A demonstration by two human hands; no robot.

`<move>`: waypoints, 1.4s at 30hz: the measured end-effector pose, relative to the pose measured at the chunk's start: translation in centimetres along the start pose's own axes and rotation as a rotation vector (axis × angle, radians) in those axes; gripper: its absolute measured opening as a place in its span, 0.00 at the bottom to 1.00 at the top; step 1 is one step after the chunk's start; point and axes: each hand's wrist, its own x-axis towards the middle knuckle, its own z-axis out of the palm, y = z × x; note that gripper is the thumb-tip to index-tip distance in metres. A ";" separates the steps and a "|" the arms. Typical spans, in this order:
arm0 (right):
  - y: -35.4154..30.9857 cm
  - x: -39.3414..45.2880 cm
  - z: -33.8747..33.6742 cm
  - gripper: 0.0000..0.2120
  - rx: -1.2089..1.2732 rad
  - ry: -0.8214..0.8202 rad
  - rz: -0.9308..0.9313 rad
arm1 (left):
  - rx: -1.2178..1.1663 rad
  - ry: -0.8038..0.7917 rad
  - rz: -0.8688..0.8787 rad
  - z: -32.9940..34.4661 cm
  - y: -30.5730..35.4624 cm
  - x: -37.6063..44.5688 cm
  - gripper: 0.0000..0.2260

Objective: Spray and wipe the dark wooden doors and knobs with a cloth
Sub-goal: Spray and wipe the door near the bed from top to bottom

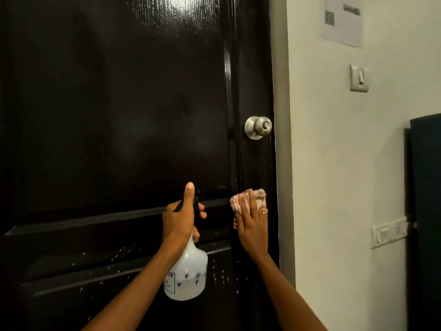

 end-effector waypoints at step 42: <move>-0.5 1.8 0.0 0.25 0.025 0.159 -0.015 | 0.005 -0.006 -0.006 1.3 -1.4 0.1 0.35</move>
